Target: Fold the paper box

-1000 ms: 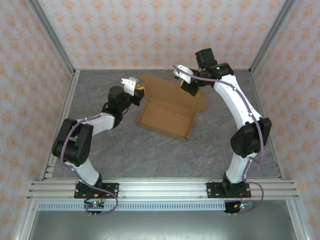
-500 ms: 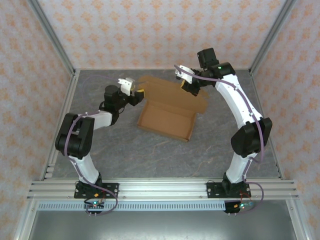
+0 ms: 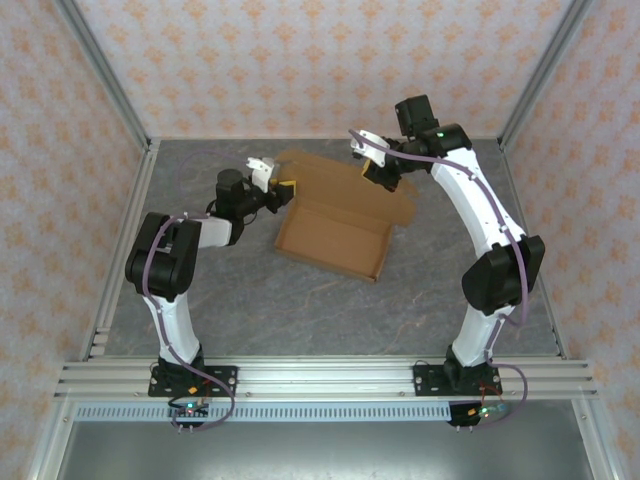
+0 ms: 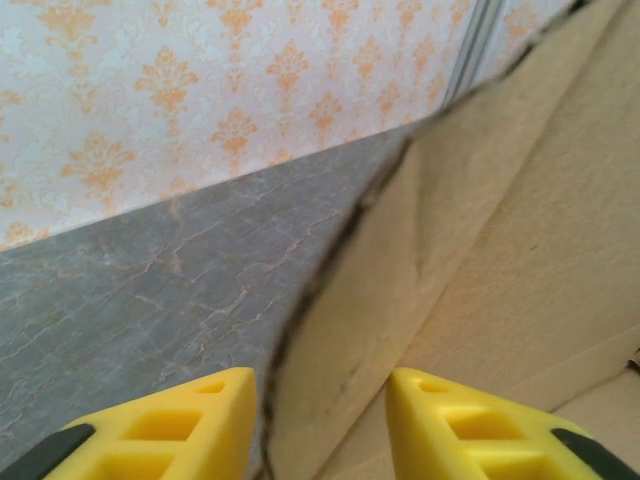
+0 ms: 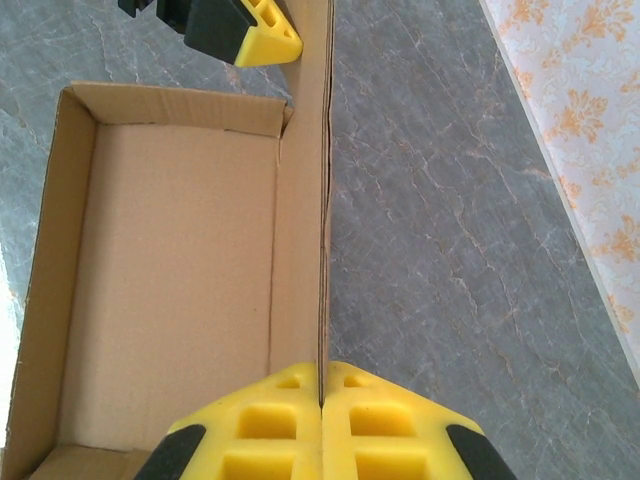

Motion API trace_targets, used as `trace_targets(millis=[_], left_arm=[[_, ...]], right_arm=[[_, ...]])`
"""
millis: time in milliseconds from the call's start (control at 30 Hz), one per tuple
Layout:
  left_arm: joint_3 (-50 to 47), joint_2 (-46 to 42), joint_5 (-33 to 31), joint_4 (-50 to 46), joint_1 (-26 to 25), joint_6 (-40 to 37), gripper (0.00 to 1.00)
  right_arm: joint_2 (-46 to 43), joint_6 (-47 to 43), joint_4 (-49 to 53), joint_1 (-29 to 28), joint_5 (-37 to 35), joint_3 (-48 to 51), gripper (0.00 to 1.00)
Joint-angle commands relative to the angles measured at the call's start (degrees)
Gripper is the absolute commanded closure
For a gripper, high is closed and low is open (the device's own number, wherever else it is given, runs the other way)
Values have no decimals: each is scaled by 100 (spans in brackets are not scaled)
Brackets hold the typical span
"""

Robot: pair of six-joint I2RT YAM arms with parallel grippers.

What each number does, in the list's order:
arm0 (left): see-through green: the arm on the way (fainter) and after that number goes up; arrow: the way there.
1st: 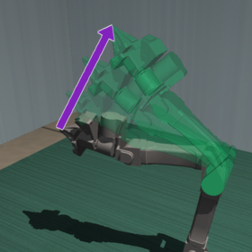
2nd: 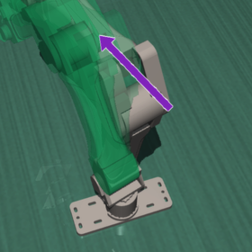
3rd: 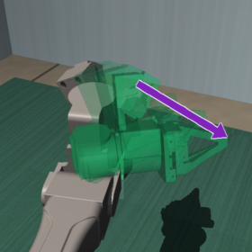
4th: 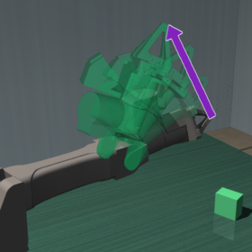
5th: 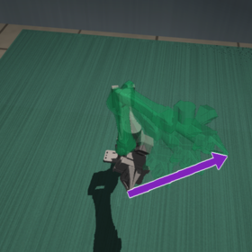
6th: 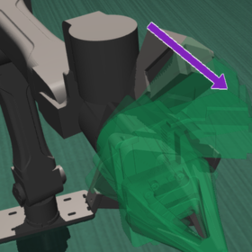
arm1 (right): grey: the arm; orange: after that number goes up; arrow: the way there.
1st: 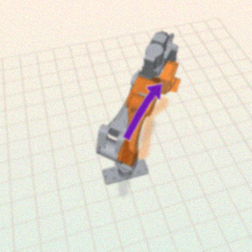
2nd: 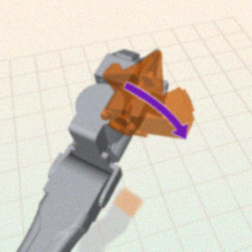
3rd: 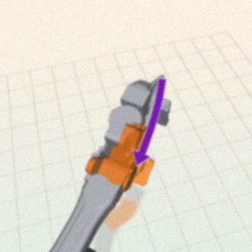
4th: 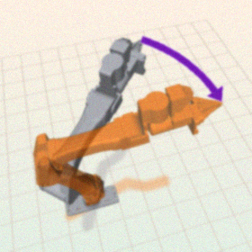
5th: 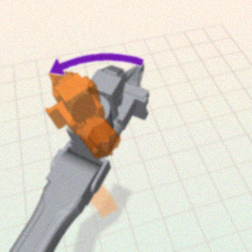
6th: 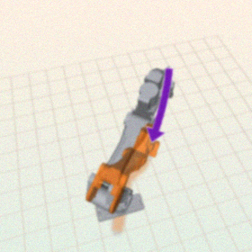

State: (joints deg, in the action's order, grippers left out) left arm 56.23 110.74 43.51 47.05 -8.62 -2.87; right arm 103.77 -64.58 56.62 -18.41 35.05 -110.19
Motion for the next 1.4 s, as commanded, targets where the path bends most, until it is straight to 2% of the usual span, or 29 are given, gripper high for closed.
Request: trace_targets(millis=[0, 133, 300, 567, 800, 1233, 1367], left_arm=[[188, 4, 244, 384, -24, 61, 65], [79, -43, 79, 567, -102, 162, 74], [-14, -96, -546, 590, -329, 143, 79], [-395, -495, -2244, 779, -732, 396, 86], [-424, -535, -3754, 582, -1234, 556, 93], [-169, -276, -5876, 401, -2129, 860, 98], [5, -194, -6184, 220, -2286, 912, 98]], right_arm=[[-23, -106, 124, 30, 187, -209, 100], [13, -6, 91, 22, 191, -200, 100], [59, 199, 56, 22, 235, -180, 100], [52, 448, -11, 17, 191, -161, 100], [31, 599, -10, 5, 126, -178, 100], [67, 748, -36, -13, -24, -169, 100], [73, 766, -46, -18, -16, -169, 100]])
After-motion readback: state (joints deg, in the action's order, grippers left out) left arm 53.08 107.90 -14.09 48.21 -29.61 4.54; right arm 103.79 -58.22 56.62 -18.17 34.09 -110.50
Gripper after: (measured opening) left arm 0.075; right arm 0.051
